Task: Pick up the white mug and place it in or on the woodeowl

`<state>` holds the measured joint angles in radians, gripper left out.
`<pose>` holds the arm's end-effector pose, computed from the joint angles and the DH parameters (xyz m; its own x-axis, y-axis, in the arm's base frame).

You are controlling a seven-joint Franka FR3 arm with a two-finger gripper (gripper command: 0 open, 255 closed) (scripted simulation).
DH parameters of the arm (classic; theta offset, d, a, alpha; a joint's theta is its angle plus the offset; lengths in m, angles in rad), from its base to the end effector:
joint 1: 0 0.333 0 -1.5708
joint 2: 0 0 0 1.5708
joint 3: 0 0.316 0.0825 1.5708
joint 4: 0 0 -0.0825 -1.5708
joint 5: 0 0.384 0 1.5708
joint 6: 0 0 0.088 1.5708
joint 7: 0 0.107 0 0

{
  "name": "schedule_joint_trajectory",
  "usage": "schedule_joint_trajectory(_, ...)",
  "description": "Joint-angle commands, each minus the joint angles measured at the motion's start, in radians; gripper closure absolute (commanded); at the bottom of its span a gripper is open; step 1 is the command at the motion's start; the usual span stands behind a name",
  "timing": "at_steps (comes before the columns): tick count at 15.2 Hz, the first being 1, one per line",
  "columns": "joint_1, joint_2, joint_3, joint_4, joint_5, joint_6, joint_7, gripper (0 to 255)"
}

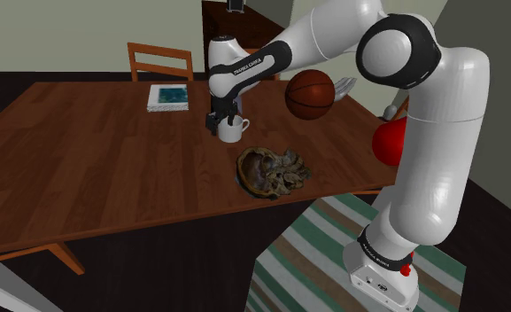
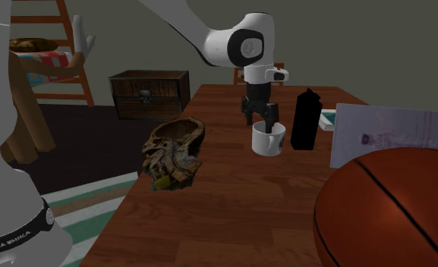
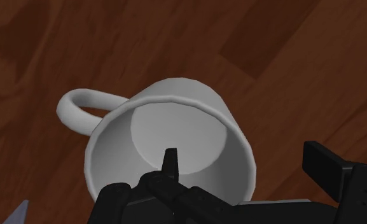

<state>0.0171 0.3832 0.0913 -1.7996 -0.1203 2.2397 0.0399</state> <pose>0.6474 0.0623 0.3413 0.9892 0.1340 0.0597 0.1303 -0.9895 0.0621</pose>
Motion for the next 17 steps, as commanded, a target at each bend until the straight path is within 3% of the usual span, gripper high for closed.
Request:
schedule_joint_trajectory(1,0.0,0.003,0.0,-0.002,-0.001,0.005,0.001,0)
schedule_joint_trajectory(6,0.0,0.003,0.0,-0.002,-0.001,0.005,0.001,0)
schedule_joint_trajectory(7,0.0,0.003,0.0,-0.002,-0.001,0.005,0.001,255)
schedule_joint_trajectory(17,0.0,-0.004,0.0,0.003,0.001,-0.006,-0.001,255)
